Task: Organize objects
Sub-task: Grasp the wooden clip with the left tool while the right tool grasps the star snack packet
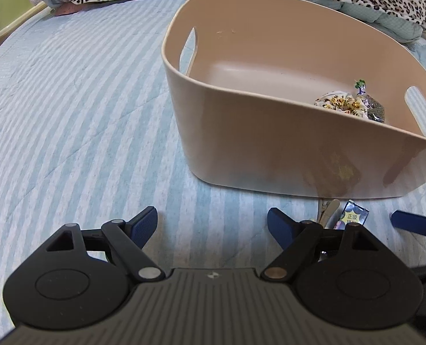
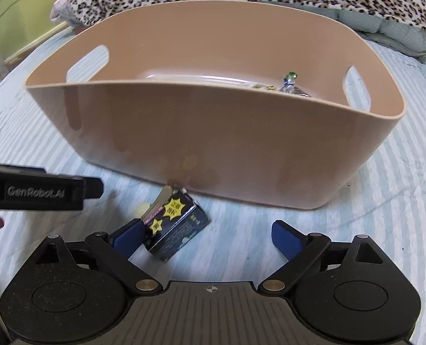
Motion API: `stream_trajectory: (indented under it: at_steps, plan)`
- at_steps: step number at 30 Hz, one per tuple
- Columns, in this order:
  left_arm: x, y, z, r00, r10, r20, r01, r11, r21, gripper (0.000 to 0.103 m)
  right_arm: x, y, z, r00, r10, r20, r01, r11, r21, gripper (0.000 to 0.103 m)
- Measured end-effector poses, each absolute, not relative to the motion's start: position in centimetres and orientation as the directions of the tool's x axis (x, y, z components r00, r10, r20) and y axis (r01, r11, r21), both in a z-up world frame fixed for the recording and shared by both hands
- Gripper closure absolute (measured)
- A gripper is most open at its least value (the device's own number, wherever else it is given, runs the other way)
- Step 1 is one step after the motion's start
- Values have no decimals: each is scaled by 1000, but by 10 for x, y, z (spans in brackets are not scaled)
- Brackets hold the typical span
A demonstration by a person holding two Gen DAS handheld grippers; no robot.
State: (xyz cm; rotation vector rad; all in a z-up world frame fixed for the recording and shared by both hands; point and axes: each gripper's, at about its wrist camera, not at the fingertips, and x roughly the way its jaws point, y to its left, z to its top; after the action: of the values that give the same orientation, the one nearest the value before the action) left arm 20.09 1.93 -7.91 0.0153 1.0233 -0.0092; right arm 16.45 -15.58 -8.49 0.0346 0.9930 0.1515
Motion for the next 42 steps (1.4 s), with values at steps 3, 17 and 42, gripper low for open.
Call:
stream_trajectory:
  at_steps: [3,17,42]
  plan:
    - [201,23,-79,517,3,-856,0,1000,3,19,159,-150,-87,515,153,-844,-152,985,85,8]
    - [198,16,-75,507,-39,-861,15,999,-37,19,143,-163,-85,553,93,-828,-155,988,8,29]
    - [202,-45,-99,509,-181,-841,215,973,-79,33,159,-210,-86,590,47,-806,-36,999,32,38]
